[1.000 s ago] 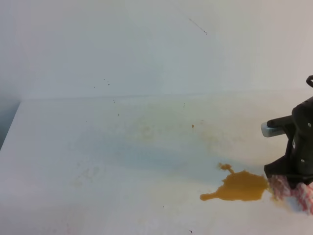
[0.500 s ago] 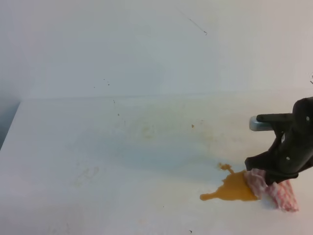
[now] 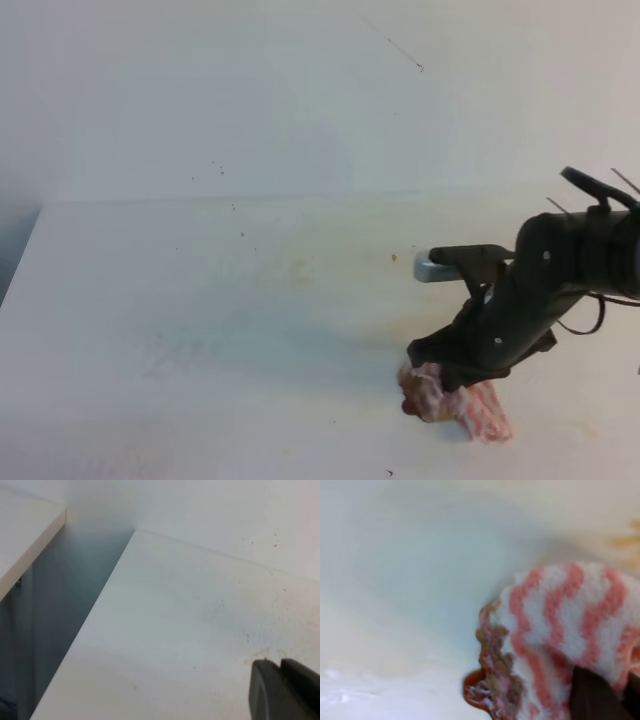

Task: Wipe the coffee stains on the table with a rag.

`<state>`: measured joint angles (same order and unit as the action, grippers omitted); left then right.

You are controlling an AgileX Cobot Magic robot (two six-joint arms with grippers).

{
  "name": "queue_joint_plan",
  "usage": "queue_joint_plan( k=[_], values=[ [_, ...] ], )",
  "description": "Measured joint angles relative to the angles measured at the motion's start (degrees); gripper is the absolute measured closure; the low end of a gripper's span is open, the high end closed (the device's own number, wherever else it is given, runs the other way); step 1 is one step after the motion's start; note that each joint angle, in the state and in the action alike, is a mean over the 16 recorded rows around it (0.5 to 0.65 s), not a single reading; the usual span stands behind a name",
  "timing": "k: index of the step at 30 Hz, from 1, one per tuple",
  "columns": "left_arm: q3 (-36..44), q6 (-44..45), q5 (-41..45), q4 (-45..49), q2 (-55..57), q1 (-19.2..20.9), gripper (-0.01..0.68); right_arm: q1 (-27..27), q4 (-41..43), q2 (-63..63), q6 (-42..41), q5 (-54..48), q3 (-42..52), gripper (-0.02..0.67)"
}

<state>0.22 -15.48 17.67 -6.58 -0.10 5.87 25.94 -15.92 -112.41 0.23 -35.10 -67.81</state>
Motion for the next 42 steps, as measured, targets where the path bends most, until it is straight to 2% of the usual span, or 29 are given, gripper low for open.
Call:
queue_joint_plan(
  k=[11,18,23,28,36,42],
  values=[
    [0.0,0.0,0.0,0.0,-0.1,0.0,0.676,10.2,6.5,-8.1,4.3,-8.1,-14.7,0.621],
    [0.2,0.0,-0.2,0.0,-0.3,0.0,0.675,12.3,15.6,-11.3,10.0,-15.1,-21.3,0.621],
    [0.3,0.0,-0.2,0.0,-0.4,0.0,0.675,10.4,21.1,-11.9,12.9,-18.7,-22.7,0.621],
    [0.4,0.0,-0.3,0.0,-0.5,0.0,0.675,6.2,24.2,-12.0,13.5,-21.0,-22.8,0.621],
    [0.0,0.0,-0.1,0.0,-0.1,0.0,0.676,-1.8,25.6,-12.1,11.8,-22.5,-22.8,0.622],
    [0.1,0.0,-0.1,0.0,-0.2,0.0,0.676,-5.4,24.5,-12.2,8.7,-22.3,-22.8,0.622]
  ],
)
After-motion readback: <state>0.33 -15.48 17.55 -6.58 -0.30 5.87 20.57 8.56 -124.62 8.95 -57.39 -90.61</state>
